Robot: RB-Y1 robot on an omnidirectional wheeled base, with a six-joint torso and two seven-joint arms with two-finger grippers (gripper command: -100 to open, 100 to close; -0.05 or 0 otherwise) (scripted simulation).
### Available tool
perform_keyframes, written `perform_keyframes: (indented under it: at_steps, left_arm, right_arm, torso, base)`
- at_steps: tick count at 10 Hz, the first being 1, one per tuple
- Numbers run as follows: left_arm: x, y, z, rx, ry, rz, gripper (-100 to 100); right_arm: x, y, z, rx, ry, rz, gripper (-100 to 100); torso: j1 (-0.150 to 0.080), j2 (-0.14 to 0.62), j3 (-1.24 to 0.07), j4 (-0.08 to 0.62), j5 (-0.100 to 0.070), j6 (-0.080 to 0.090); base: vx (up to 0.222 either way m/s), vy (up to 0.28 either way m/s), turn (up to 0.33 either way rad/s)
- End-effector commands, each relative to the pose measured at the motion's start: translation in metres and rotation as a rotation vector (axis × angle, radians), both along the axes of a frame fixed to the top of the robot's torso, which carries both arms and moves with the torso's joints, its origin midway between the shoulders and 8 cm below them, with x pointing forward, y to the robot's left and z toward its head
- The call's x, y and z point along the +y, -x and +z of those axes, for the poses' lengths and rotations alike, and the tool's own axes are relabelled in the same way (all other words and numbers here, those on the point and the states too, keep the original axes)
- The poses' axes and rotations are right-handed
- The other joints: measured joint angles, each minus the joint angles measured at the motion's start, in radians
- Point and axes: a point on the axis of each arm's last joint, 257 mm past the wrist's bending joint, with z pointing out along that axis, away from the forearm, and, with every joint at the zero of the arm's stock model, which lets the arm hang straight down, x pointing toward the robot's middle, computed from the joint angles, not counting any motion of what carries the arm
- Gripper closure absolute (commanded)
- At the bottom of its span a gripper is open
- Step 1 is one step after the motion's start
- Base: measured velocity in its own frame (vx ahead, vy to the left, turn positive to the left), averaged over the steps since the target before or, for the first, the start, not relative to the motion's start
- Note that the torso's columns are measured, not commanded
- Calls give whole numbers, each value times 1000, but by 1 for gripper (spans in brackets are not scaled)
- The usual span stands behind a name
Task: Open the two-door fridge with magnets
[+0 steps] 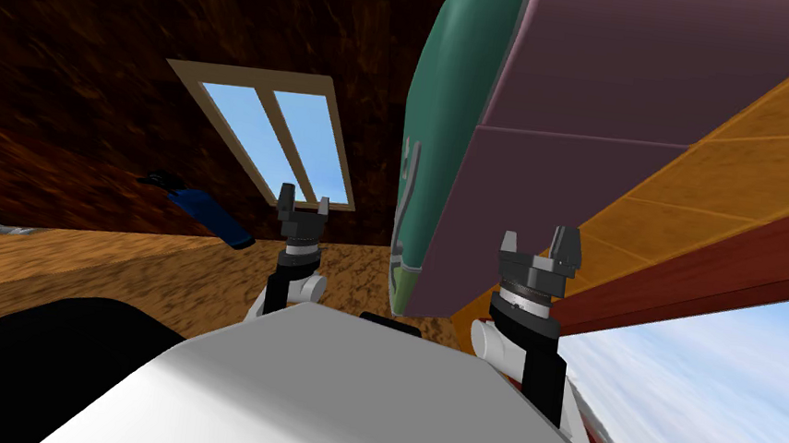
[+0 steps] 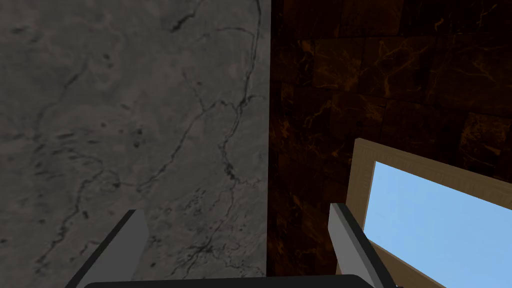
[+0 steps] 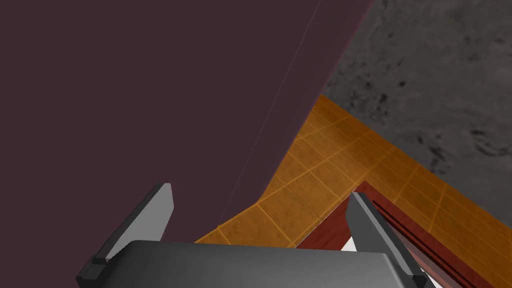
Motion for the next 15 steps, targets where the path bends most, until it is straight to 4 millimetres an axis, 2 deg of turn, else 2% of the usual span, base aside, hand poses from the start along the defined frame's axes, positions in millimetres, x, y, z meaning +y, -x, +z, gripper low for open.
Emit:
perform_keyframes:
  at_steps: [1,9,10,12,15]
  left_arm:
    - [0,0,0,0,0,0,0]
    - [0,0,0,0,0,0,0]
    - [0,0,0,0,0,0,0]
    - [0,0,0,0,0,0,0]
    - [0,0,0,0,0,0,0]
  right_arm:
    - [0,0,0,0,0,0,0]
    - [0,0,0,0,0,0,0]
    - [6,-4,-2,15,47,4,-100]
    - [16,-14,-8,44,129,-4,-100]
    - [32,-35,-22,101,286,-54,-100]
  torso:
    - [0,41,-82,41,0,0]
    - [0,618,-1234,617,0,0]
    - [0,691,-1382,691,0,0]
    - [1,736,-1470,734,0,0]
    - [1,739,-1475,738,0,0]
  base:
    - [0,0,0]
    - [0,0,0]
    - [-2,9,2]
    - [-27,28,2]
    - [-55,56,-1]
